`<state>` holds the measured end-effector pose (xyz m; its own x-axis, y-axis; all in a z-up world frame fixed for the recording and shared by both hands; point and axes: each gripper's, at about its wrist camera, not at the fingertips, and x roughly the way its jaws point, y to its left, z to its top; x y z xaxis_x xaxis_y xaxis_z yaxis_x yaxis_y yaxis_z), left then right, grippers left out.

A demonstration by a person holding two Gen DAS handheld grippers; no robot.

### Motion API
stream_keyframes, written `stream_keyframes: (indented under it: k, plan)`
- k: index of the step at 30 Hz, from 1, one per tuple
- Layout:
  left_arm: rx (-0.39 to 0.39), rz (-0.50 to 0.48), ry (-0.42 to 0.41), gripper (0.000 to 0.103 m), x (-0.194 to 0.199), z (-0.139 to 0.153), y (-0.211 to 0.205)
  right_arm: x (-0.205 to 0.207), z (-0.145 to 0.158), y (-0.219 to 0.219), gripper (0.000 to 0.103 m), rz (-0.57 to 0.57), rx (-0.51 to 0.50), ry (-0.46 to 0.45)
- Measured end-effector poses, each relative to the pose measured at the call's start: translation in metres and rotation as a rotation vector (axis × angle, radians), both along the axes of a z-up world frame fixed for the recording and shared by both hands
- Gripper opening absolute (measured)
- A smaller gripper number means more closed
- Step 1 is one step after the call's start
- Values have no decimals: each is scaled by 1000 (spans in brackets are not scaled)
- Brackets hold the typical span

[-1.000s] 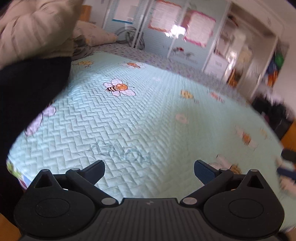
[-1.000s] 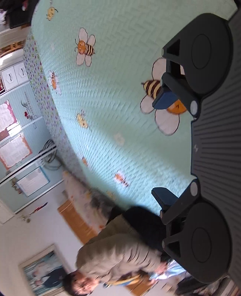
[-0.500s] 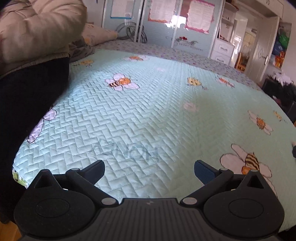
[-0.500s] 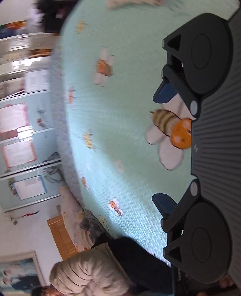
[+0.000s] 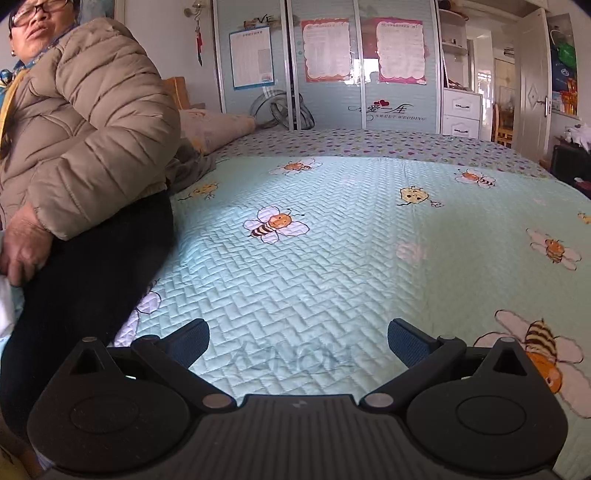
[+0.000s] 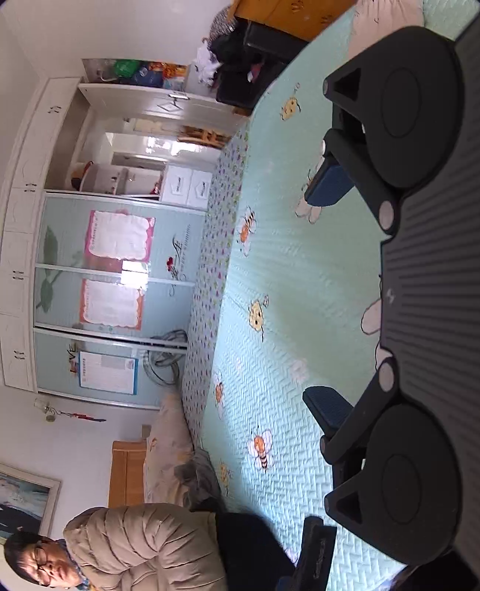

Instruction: Fold clothes

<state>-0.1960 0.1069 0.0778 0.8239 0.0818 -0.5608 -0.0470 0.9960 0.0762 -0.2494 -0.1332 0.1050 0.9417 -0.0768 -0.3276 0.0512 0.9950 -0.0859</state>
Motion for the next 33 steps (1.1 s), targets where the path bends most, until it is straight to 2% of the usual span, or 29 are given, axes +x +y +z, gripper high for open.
stream_keyframes:
  k: [4, 7, 12, 17, 25, 33]
  plan:
    - [12, 9, -11, 103, 0, 4, -4, 1, -3, -7, 103, -10, 39, 35]
    - [28, 8, -21, 103, -3, 5, -8, -3, -5, -8, 103, -27, 41, 20]
    - [-8, 1, -7, 103, -2, 6, -7, -8, -5, -4, 103, -34, 24, 5]
    - [10, -1, -25, 103, -2, 5, -10, -12, -5, 0, 103, -29, 14, -11]
    - [2, -17, -20, 103, 1, 4, -14, -13, -6, 3, 103, -9, 36, 19]
    - [-56, -39, -22, 102, 0, 5, -11, -18, -1, 4, 103, 21, 72, -4]
